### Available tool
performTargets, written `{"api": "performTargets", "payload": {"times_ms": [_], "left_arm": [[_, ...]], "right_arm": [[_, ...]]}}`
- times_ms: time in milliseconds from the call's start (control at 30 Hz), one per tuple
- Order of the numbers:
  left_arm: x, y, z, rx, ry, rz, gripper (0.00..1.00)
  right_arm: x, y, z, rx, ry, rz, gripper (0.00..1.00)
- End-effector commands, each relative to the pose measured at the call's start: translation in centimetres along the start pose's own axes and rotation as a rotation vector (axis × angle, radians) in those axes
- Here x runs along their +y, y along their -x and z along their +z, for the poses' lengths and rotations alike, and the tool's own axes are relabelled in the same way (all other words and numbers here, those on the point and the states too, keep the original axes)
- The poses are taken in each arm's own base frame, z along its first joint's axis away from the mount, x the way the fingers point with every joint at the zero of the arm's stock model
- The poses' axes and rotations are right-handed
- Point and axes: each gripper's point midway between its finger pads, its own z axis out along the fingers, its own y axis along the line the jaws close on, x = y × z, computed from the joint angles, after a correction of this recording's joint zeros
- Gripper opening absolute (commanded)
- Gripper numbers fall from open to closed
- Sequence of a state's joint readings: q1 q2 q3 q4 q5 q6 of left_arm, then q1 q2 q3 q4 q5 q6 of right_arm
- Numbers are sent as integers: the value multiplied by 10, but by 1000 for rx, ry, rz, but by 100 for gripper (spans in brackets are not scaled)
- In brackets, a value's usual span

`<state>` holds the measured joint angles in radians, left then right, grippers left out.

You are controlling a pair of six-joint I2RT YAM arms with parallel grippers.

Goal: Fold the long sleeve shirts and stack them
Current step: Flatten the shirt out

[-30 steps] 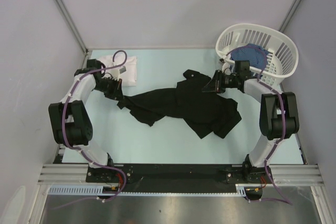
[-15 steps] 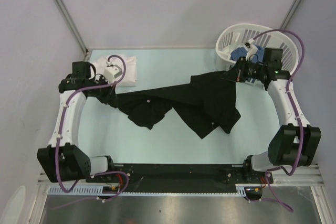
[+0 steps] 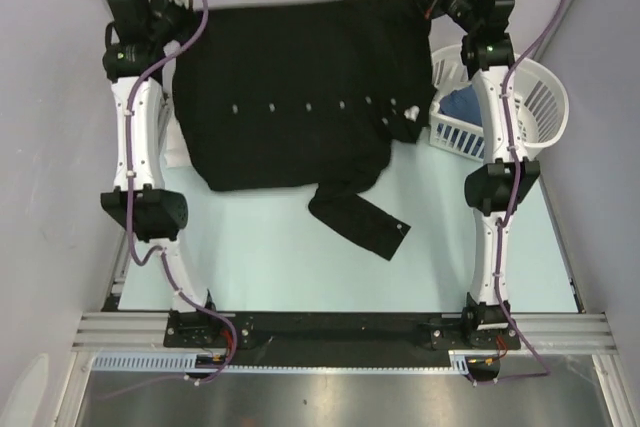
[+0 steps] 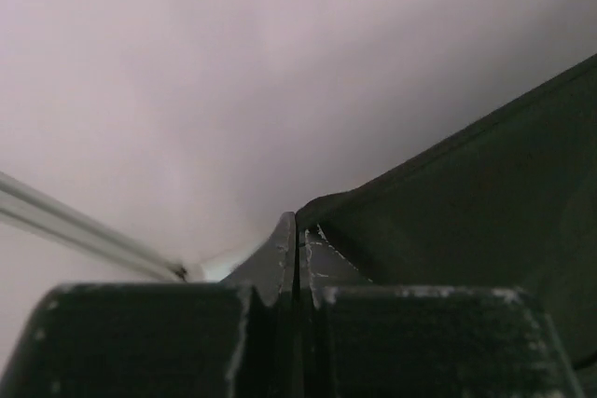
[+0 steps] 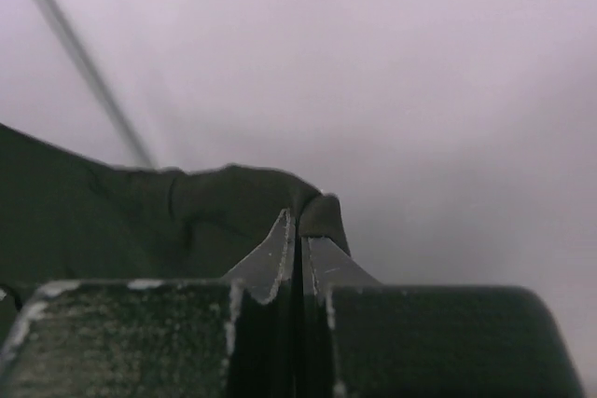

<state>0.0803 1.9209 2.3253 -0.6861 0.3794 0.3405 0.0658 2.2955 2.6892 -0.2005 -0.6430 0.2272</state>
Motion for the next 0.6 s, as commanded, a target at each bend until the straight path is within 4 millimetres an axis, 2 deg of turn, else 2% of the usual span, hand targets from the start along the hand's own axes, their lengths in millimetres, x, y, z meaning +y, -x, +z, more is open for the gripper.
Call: {"api": "performTargets", "payload": {"times_ms": [0, 33, 67, 100, 133, 167, 200, 233, 267, 300, 333, 367, 400, 433, 467, 500, 533, 567], "left_arm": [[51, 164, -99, -453, 324, 41, 0], [55, 174, -117, -493, 363, 52, 0], [57, 195, -138, -585, 398, 82, 0], [57, 166, -119, -534, 389, 61, 0], [48, 189, -168, -623, 421, 93, 0], [47, 198, -183, -691, 452, 133, 0], [44, 174, -173, -640, 445, 121, 0], [39, 183, -195, -682, 460, 145, 0], [25, 171, -190, -636, 386, 173, 0], [15, 146, -174, -564, 326, 187, 0], [4, 127, -166, -512, 269, 212, 0], [-25, 112, -174, -477, 161, 298, 0], [-40, 59, -151, -370, 81, 280, 0], [-61, 22, -149, -285, -6, 280, 0], [-80, 1, -159, -255, -70, 383, 0], [-98, -58, -150, -139, -142, 366, 0], [-116, -100, -156, -40, -210, 349, 0], [-127, -130, -161, 13, -255, 421, 0]], "right_arm": [[10, 169, -45, -536, -112, -154, 0], [53, 225, -84, -665, -85, -209, 0], [42, 211, -83, -695, -100, -225, 0], [51, 225, -95, -727, -106, -248, 0], [61, 237, -106, -747, -86, -229, 0], [64, 243, -112, -754, -70, -208, 0], [51, 249, -125, -759, -80, -201, 0], [51, 248, -127, -744, -62, -195, 0], [59, 240, -127, -685, -11, -199, 0], [38, 217, -125, -612, -29, -155, 0], [36, 202, -125, -560, -11, -118, 0], [56, 186, -132, -473, 71, -115, 0], [39, 135, -129, -351, 63, -52, 0], [40, 104, -133, -267, 78, -28, 0], [51, 64, -141, -138, 155, -29, 0], [75, 56, -159, -92, 191, -65, 0], [63, -27, -174, 103, 157, 116, 0], [82, -58, -194, 207, 210, 148, 0]]}}
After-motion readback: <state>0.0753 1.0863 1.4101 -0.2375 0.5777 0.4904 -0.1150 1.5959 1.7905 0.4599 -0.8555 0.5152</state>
